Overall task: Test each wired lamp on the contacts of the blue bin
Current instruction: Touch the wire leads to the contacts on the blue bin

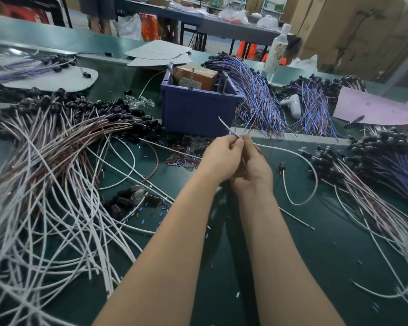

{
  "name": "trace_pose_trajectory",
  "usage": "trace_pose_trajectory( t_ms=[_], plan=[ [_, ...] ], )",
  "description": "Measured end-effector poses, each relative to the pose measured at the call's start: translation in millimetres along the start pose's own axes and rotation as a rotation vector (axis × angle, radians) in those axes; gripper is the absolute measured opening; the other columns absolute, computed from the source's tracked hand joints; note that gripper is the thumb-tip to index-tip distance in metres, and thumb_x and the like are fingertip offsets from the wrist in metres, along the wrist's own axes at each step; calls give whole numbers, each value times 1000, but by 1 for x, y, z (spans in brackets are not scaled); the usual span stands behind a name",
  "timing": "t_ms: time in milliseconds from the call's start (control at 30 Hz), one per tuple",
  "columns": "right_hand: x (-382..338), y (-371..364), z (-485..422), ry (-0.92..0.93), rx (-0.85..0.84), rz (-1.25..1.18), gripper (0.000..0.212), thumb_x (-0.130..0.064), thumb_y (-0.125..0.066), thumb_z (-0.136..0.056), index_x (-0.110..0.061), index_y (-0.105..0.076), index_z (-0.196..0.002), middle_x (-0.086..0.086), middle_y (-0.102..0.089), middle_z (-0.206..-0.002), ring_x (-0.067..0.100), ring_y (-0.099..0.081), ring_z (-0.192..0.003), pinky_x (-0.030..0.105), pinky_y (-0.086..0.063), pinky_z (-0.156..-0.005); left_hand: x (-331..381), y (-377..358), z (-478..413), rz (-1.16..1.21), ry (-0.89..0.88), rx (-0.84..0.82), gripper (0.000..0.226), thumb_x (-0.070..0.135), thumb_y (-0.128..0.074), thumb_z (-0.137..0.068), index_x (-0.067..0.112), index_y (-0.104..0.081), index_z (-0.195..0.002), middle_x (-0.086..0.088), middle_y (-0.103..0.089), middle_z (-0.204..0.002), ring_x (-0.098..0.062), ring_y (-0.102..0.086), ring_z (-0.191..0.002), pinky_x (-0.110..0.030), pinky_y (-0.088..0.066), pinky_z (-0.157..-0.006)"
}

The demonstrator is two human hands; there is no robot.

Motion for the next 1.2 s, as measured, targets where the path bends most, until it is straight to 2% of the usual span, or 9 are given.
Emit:
trace_pose_trajectory(
  t_ms=[200,333,433,567,633,733,867,1033,1200],
  plan=[
    [5,-15,15,-25,-83,1,14,-17,-60,-92,-8,-67,-84,6,-68,-80,22,-63,-78,37,-51,-85,-3,5,-1,383,78,275,17,17,-51,-96,13,-67,-91,-9,-70,-92,-26,-66,-93,-44,-52,-90],
    [-16,-21,32,145,-175,694,35,-26,-49,-99,-9,-63,-71,1,-62,-57,10,-55,-49,21,-49,-51,-17,27,-9,419,126,441,27,16,-47,-98,21,-58,-73,-6,-65,-78,-25,-63,-77,-47,-54,-84],
    [-40,-38,47,441,-291,1013,31,-23,-52,-97,-13,-64,-70,-1,-62,-57,8,-56,-48,23,-50,-53,-22,47,-17,371,109,487,28,17,-45,-98,22,-57,-74,0,-64,-70,-22,-63,-73,-43,-55,-81],
    [-70,-66,55,935,-120,1130,18,-16,-51,-96,-11,-69,-96,3,-70,-86,17,-64,-81,25,-48,-77,-16,56,-26,316,49,446,21,20,-45,-99,18,-62,-86,1,-67,-73,-20,-66,-77,-40,-56,-78],
    [-60,-75,38,882,-139,1362,24,-16,-47,-97,-9,-68,-108,8,-69,-102,21,-61,-94,24,-41,-81,-13,59,-30,291,20,422,20,20,-46,-99,19,-62,-86,-1,-67,-75,-23,-66,-79,-42,-55,-82],
    [-31,-75,12,650,-245,1562,30,-20,-41,-100,-5,-67,-104,14,-67,-104,28,-58,-95,30,-36,-75,-12,61,-32,303,11,391,17,19,-50,-97,15,-63,-88,-5,-66,-77,-25,-64,-79,-47,-54,-85],
    [-18,-76,7,644,-227,1446,31,-21,-42,-99,-3,-67,-91,17,-67,-93,30,-55,-83,30,-34,-66,-21,62,-31,328,62,388,11,18,-59,-92,10,-67,-92,-10,-70,-89,-28,-66,-88,-45,-55,-85],
    [-13,-72,1,647,-171,1408,27,-18,-43,-98,-4,-66,-102,13,-68,-98,28,-58,-92,30,-36,-69,-30,53,-32,462,143,304,9,7,-59,-91,11,-67,-94,-6,-70,-88,-18,-67,-85,-26,-56,-75],
    [-13,-64,3,698,-114,1293,19,-15,-47,-97,-6,-61,-107,9,-67,-101,25,-58,-95,25,-37,-74,-35,51,-32,376,162,309,8,12,-58,-92,14,-65,-88,-8,-70,-88,-22,-66,-85,-41,-55,-88]
  ],
)
Point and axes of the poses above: each hand's wrist, its own z-axis away from the middle knuckle, its own y-axis out of the back of the hand, x = y × z, the point moved 6 cm from there along -z, towards the middle knuckle
